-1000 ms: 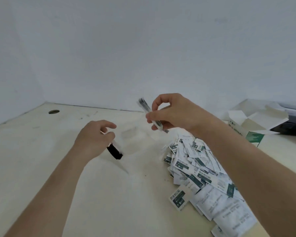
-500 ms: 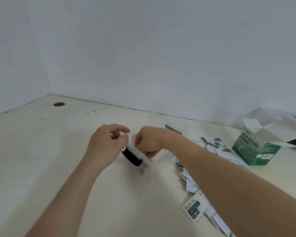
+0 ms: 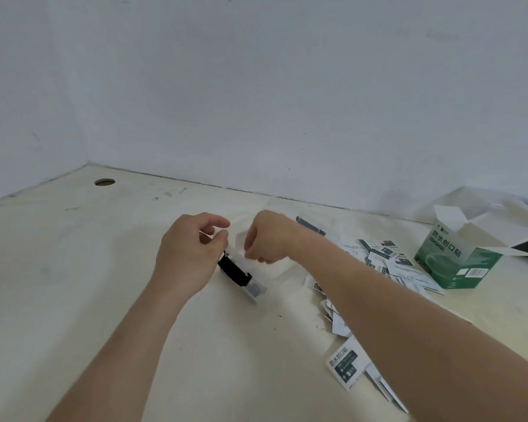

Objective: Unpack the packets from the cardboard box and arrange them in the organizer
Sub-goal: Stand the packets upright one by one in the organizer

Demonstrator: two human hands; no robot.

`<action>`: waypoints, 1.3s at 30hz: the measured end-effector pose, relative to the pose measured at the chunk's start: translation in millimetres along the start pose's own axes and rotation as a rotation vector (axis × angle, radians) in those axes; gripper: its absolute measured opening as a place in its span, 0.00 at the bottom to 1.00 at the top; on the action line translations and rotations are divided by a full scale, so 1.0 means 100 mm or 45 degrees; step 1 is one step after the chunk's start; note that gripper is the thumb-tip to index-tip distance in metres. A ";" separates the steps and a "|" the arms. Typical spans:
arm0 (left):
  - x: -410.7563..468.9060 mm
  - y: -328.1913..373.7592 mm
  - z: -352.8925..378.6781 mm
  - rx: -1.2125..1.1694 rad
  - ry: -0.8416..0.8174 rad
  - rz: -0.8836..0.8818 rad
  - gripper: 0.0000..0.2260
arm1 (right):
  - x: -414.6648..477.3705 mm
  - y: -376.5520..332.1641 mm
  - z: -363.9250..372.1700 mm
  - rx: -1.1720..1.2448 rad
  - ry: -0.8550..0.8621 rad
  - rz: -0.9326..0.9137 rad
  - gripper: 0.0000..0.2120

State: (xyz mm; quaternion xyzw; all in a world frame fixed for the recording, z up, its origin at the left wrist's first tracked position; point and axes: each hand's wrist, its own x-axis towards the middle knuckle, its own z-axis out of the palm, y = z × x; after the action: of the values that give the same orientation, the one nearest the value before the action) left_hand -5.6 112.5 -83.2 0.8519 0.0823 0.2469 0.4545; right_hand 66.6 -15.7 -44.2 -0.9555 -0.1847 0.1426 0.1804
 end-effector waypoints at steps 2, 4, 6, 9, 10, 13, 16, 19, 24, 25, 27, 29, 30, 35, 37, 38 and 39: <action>-0.04 0.04 -0.01 0.131 0.088 0.121 0.05 | -0.10 0.06 -0.15 0.047 0.145 -0.047 0.08; -0.10 0.11 -0.03 0.176 0.162 0.297 0.05 | -0.30 0.16 -0.33 0.206 0.239 -0.095 0.07; -0.19 0.24 -0.06 0.203 0.160 0.524 0.05 | -0.55 0.32 -0.52 0.330 0.289 -0.146 0.05; -0.38 0.51 -0.05 0.197 -0.028 0.730 0.06 | -0.96 0.67 -0.69 0.299 0.224 -0.144 0.04; -0.47 0.64 0.00 0.211 -0.145 0.732 0.07 | -1.10 0.82 -0.71 0.236 0.177 -0.112 0.05; -0.66 0.85 0.22 0.490 -0.495 0.670 0.11 | -1.23 1.12 -0.56 -0.007 0.040 -0.007 0.12; -0.79 0.95 0.67 0.733 -0.681 0.588 0.12 | -1.35 1.38 -0.40 -0.153 -0.045 0.056 0.20; -0.74 0.92 0.98 0.833 -0.682 0.534 0.10 | -1.37 1.46 -0.26 -0.209 -0.016 0.028 0.23; -0.71 0.97 1.19 0.788 -0.653 0.377 0.17 | -1.38 1.62 -0.08 -0.128 0.094 -0.016 0.21; -0.71 0.99 1.21 0.739 -0.654 0.338 0.18 | -1.39 1.66 -0.06 -0.095 0.129 -0.029 0.20; -0.71 0.97 1.16 0.591 -0.642 0.234 0.20 | -1.38 1.67 -0.03 -0.078 0.187 -0.053 0.19; -0.74 0.97 1.15 0.463 -0.613 0.159 0.22 | -1.38 1.69 -0.01 -0.069 0.242 -0.060 0.17; -0.76 0.98 1.14 0.430 -0.573 0.156 0.19 | -1.38 1.71 0.00 -0.061 0.273 -0.057 0.15; -0.75 0.96 1.06 0.386 -0.307 0.280 0.04 | -1.40 1.78 -0.01 -0.031 0.395 -0.030 0.07; -0.72 0.93 1.06 0.416 -0.203 0.393 0.07 | -1.39 1.83 -0.01 -0.024 0.422 0.005 0.10; -0.72 0.92 1.05 0.402 -0.150 0.455 0.07 | -1.38 1.85 0.00 0.027 0.461 0.008 0.13; -0.72 0.93 1.05 0.370 -0.110 0.507 0.06 | -1.39 1.85 -0.01 0.145 0.522 -0.004 0.17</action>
State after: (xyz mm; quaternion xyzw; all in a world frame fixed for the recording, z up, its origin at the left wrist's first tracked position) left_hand -23.6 -44.2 -81.8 0.9174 -0.0720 0.2806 0.2729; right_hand -1.5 -233.0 -88.7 -0.9525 -0.1371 -0.0449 0.2681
